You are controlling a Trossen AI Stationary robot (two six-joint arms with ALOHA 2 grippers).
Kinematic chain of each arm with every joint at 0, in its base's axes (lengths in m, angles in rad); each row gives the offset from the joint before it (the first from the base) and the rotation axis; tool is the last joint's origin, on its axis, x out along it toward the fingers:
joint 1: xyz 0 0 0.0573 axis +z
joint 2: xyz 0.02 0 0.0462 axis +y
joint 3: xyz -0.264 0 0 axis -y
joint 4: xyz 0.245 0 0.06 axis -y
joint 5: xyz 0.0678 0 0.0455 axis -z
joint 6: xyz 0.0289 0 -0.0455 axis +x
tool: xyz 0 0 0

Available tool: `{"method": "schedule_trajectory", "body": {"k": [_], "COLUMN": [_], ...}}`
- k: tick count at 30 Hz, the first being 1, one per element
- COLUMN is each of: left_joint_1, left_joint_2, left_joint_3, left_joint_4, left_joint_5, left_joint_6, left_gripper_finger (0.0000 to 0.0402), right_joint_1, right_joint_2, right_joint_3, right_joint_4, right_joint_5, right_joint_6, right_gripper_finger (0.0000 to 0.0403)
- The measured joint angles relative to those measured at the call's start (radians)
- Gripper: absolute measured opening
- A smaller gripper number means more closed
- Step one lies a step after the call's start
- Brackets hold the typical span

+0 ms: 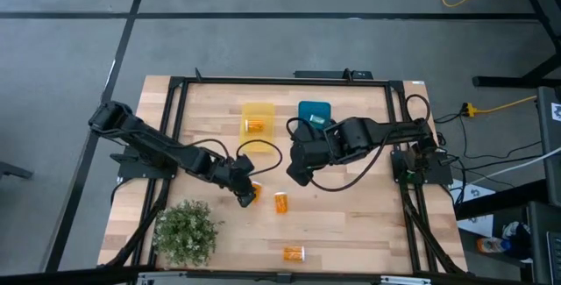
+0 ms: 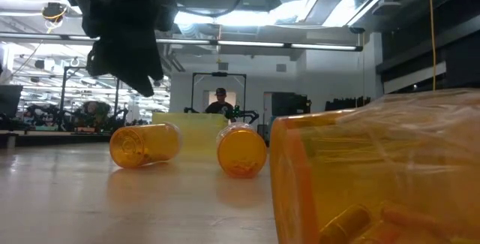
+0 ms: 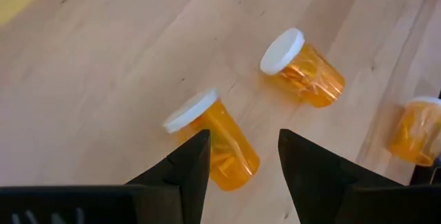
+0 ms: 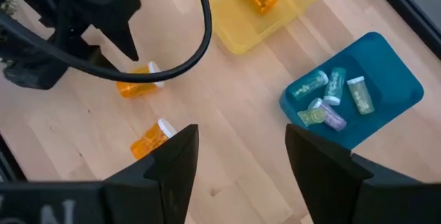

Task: Pick and place medicine bottles into bin by pill shape (circle, oval)
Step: Put the orange pill bottle into the yellow bin

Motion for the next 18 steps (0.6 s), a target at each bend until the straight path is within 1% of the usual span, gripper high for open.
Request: {"method": "schedule_trajectory", "body": {"k": [4, 7, 9, 12, 18], "left_joint_1": [0.01, 0.021, 0.026, 0.027, 0.008], "left_joint_2": [0.013, 0.015, 0.015, 0.017, 0.076], "left_joint_3": [0.0, 0.0, 0.0, 0.0, 0.0], "left_joint_4": [0.0, -0.002, -0.001, 0.0, 0.036], "left_joint_5": [0.018, 0.034, 0.035, 0.036, 0.037], "left_joint_6": [-0.083, -0.146, -0.177, -0.183, -0.189], "left_gripper_finger": [0.0165, 0.0175, 0.0188, 0.0214, 0.0261], "right_joint_1": [0.006, 0.01, 0.01, 0.01, 0.01], "right_joint_2": [0.0, 0.0, 0.0, 0.0, 0.0], "right_joint_3": [0.0, 0.0, 0.0, 0.0, 0.0], "right_joint_4": [0.0, 0.0, 0.0, 0.0, 0.0], "right_joint_5": [-0.001, -0.001, 0.0, 0.0, 0.026], "right_joint_6": [-0.043, -0.059, -0.078, -0.098, -0.11], "right_gripper_finger": [0.0219, 0.0219, 0.0219, 0.0219, 0.0219]}}
